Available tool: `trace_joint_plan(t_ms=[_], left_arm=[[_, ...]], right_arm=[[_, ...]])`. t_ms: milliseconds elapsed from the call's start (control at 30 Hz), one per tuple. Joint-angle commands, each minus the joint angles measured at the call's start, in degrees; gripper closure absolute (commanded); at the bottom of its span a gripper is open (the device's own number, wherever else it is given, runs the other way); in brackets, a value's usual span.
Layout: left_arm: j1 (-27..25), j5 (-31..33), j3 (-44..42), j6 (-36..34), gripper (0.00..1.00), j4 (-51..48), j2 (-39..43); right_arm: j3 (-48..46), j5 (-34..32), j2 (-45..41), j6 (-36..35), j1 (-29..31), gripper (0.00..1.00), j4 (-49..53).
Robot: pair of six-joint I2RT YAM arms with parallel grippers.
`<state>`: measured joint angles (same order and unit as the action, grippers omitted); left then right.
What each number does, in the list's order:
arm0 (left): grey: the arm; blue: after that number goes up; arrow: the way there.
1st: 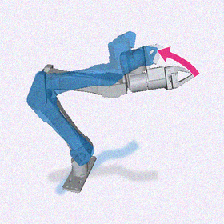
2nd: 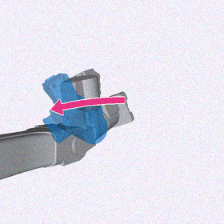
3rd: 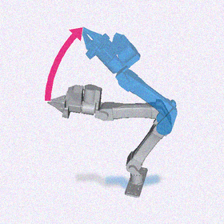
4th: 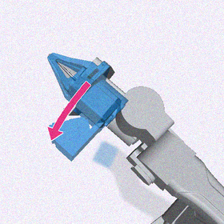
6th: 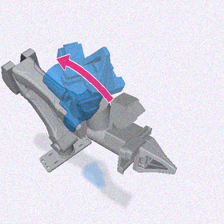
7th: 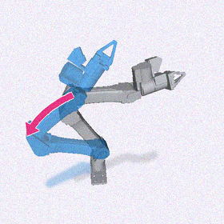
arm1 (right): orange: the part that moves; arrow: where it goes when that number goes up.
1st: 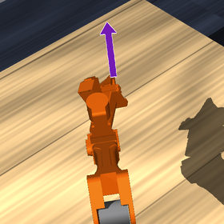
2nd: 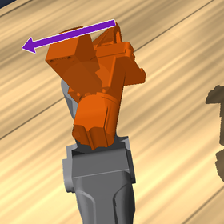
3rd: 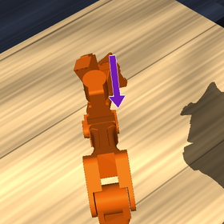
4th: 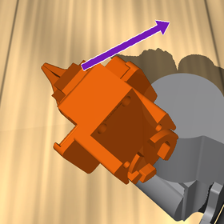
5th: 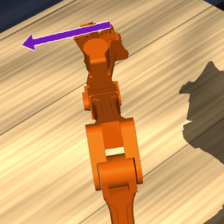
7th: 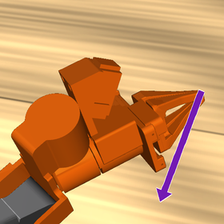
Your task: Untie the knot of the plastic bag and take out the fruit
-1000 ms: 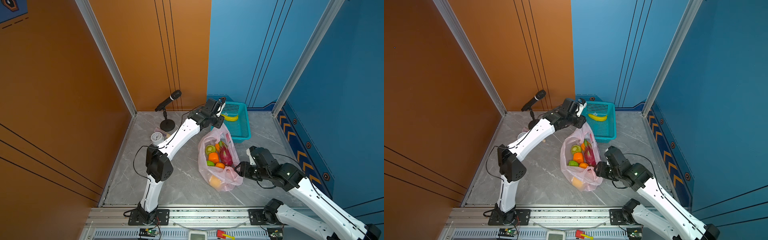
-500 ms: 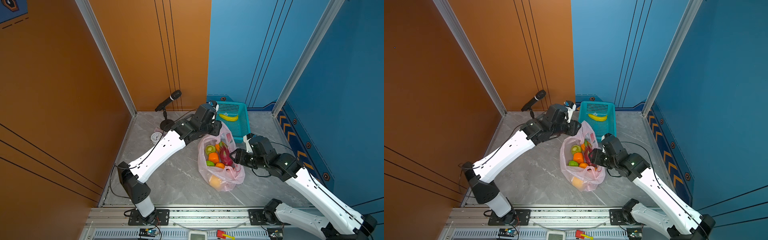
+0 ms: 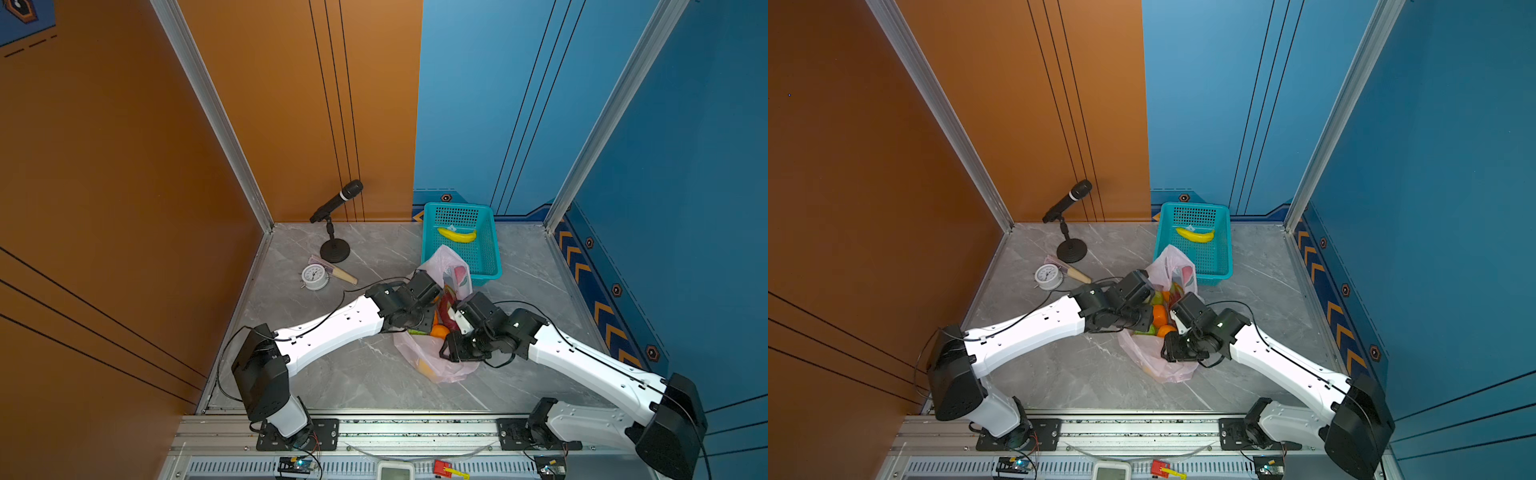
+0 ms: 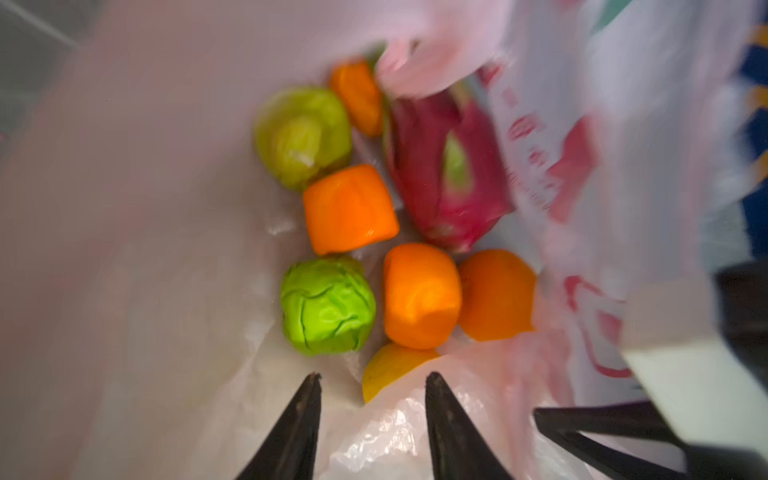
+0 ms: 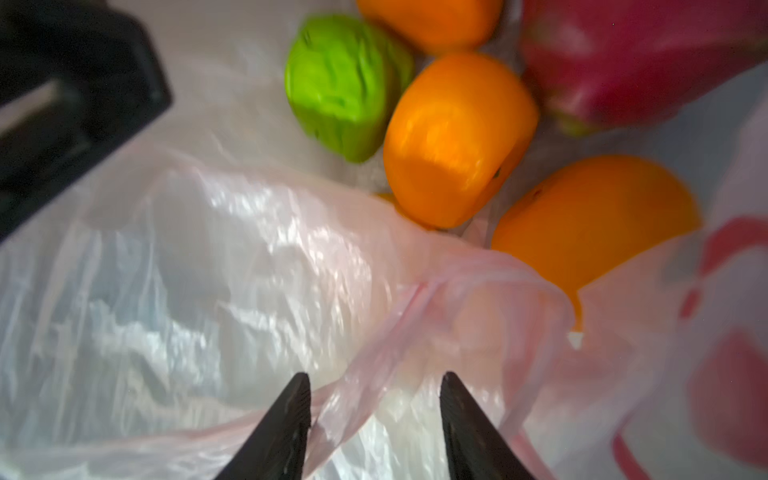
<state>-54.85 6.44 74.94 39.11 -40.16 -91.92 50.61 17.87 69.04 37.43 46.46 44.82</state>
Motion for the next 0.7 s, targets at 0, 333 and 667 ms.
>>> trace_joint_plan(t_ms=[0,333,667], left_arm=[[-1.65,-1.24,-3.27,1.93,0.57,2.31,1.84],[-2.44,1.40,-0.84,5.28,0.53,6.95,-0.98],[-0.05,5.29,4.42,6.70,0.44,6.40,-8.59]], right_arm=[[-2.53,2.07,0.44,-3.28,3.48,0.49,4.15],[0.83,-4.46,-6.14,-0.04,5.15,0.43,5.50],[7.58,-15.29,-14.91,7.47,2.90,0.33,6.27]])
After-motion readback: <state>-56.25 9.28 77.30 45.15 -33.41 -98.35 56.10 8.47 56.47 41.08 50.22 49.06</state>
